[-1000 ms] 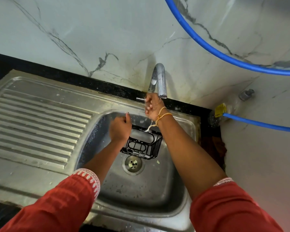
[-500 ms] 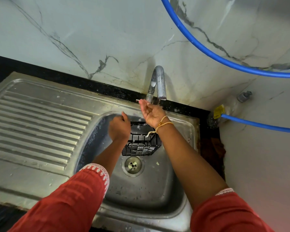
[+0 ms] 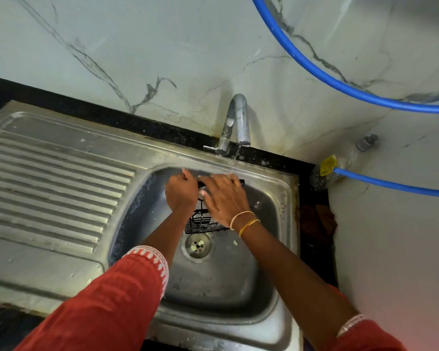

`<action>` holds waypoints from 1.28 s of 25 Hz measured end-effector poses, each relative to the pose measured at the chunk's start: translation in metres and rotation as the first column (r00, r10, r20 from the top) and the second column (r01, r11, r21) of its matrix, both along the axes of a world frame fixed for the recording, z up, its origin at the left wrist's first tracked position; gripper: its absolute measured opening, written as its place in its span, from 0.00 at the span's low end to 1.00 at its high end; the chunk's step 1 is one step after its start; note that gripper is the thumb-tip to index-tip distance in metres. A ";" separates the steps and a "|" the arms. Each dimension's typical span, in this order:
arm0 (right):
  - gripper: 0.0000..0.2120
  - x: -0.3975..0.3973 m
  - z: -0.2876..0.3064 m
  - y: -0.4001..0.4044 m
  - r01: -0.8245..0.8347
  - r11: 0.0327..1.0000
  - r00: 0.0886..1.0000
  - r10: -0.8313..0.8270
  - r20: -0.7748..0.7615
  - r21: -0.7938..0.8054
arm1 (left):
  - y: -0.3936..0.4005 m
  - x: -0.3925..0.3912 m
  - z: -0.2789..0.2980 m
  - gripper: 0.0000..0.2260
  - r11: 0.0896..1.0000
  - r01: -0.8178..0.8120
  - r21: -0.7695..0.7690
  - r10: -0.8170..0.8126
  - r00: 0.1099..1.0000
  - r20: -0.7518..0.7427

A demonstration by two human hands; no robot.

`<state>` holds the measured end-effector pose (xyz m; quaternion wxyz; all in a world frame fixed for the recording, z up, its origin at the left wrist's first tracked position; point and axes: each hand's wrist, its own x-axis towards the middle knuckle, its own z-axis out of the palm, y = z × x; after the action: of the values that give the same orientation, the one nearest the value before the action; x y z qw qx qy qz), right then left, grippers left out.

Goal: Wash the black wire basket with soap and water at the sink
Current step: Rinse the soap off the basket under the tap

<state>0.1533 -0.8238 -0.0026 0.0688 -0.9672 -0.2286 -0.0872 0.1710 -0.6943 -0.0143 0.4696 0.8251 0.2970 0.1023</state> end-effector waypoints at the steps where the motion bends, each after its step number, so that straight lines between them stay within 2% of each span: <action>1: 0.18 0.004 0.000 -0.013 0.126 0.992 0.991 -0.125 -0.056 0.016 | 0.000 0.000 0.001 0.23 1.000 -0.007 -0.022 0.007 1.000 -0.006; 3: 0.19 0.005 0.001 -0.027 0.465 0.884 0.871 -0.449 -0.199 0.040 | -0.002 0.001 0.001 0.23 0.998 -0.043 -0.051 0.042 0.999 -0.012; 4: 0.21 0.003 0.000 -0.019 0.520 0.854 0.831 -0.499 -0.244 0.026 | -0.003 0.003 0.001 0.23 0.997 -0.062 -0.052 0.061 0.998 -0.029; 5: 0.24 -0.001 -0.001 -0.006 0.473 0.881 0.858 -0.458 -0.231 0.009 | -0.003 0.005 0.001 0.23 0.996 -0.076 -0.053 0.073 0.996 -0.056; 8: 0.28 -0.013 0.006 0.025 0.152 0.988 0.978 -0.153 -0.140 -0.017 | 0.000 0.012 -0.001 0.23 0.993 -0.094 -0.076 0.086 0.991 -0.104; 9: 0.27 -0.010 0.007 0.018 0.127 0.992 0.984 -0.126 -0.125 0.005 | 0.002 0.015 0.000 0.23 0.992 -0.095 -0.078 0.087 0.990 -0.107; 10: 0.27 -0.006 0.005 0.007 0.177 0.983 0.977 -0.171 -0.131 0.042 | 0.003 0.016 -0.001 0.23 0.992 -0.097 -0.078 0.088 0.991 -0.104; 11: 0.27 -0.005 0.001 -0.007 0.289 0.953 0.949 -0.272 -0.157 0.094 | 0.004 0.016 -0.001 0.23 0.991 -0.101 -0.083 0.092 0.990 -0.103; 13: 0.27 -0.011 -0.002 -0.023 0.502 0.803 0.847 -0.382 -0.368 0.322 | 0.004 0.015 0.002 0.24 0.995 -0.091 -0.041 0.087 0.991 -0.099; 15: 0.27 -0.015 -0.002 -0.015 0.609 0.617 0.766 -0.295 -0.572 0.498 | 0.003 0.013 0.008 0.25 0.978 0.034 0.208 -0.027 0.999 -0.035; 16: 0.26 -0.014 -0.002 -0.009 0.630 0.565 0.756 -0.286 -0.589 0.533 | 0.003 0.011 0.011 0.24 0.910 0.157 0.384 -0.174 0.985 0.009; 17: 0.26 -0.012 0.000 -0.004 0.670 0.496 0.730 -0.305 -0.612 0.552 | 0.004 0.010 0.014 0.22 0.786 0.302 0.540 -0.365 0.931 0.010; 18: 0.26 -0.009 0.005 -0.002 0.722 0.392 0.690 -0.341 -0.639 0.571 | 0.003 0.008 0.017 0.19 0.629 0.437 0.642 -0.543 0.839 -0.039; 19: 0.25 -0.005 0.007 -0.001 0.769 0.263 0.638 -0.362 -0.680 0.582 | 0.002 0.006 0.020 0.16 0.487 0.551 0.678 -0.659 0.741 -0.130; 20: 0.23 -0.002 0.011 -0.002 0.798 0.160 0.595 -0.360 -0.719 0.580 | 0.001 0.005 0.023 0.14 0.412 0.644 0.645 -0.707 0.672 -0.221; 21: 0.22 0.000 0.012 -0.003 0.823 0.113 0.555 -0.363 -0.748 0.556 | 0.001 0.005 0.027 0.13 0.420 0.716 0.558 -0.726 0.634 -0.268; 22: 0.22 0.002 0.013 -0.004 0.838 0.132 0.536 -0.383 -0.752 0.530 | 0.002 0.008 0.029 0.12 0.469 0.770 0.432 -0.739 0.610 -0.285; 24: 0.23 0.004 0.026 -0.003 0.847 0.237 0.531 -0.413 -0.740 0.476 | 0.008 0.013 0.043 0.10 0.546 0.830 0.116 -0.769 0.551 -0.324; 26: 0.21 0.015 0.041 -0.008 0.819 0.363 0.568 -0.403 -0.718 0.444 | 0.022 0.017 0.068 0.11 0.551 0.796 -0.249 -0.811 0.440 -0.386; 27: 0.19 0.023 0.051 -0.011 0.808 0.410 0.575 -0.395 -0.717 0.423 | 0.030 0.014 0.078 0.11 0.531 0.722 -0.444 -0.845 0.407 -0.348; 28: 0.19 0.031 0.062 -0.014 0.807 0.431 0.571 -0.394 -0.720 0.404 | 0.036 0.009 0.085 0.11 0.493 0.635 -0.594 -0.865 0.433 -0.255; 29: 0.20 0.038 0.072 -0.017 0.821 0.427 0.547 -0.400 -0.736 0.378 | 0.040 0.003 0.086 0.11 0.462 0.557 -0.690 -0.838 0.530 -0.132; 30: 0.24 0.046 0.079 -0.022 0.836 0.402 0.527 -0.399 -0.750 0.374 | 0.045 -0.004 0.083 0.12 0.455 0.514 -0.727 -0.758 0.652 -0.014; 31: 0.31 0.052 0.082 -0.026 0.857 0.358 0.500 -0.395 -0.771 0.372 | 0.046 -0.013 0.081 0.16 0.488 0.514 -0.706 -0.665 0.742 0.081; 32: 0.36 0.057 0.084 -0.029 0.868 0.319 0.484 -0.378 -0.790 0.380 | 0.043 -0.024 0.078 0.24 0.557 0.530 -0.640 -0.599 0.790 0.133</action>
<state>0.2101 -0.8528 0.0816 0.4835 -0.8227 0.2824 0.0985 0.1470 -0.6514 0.0641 0.7163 0.6650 0.0560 -0.2039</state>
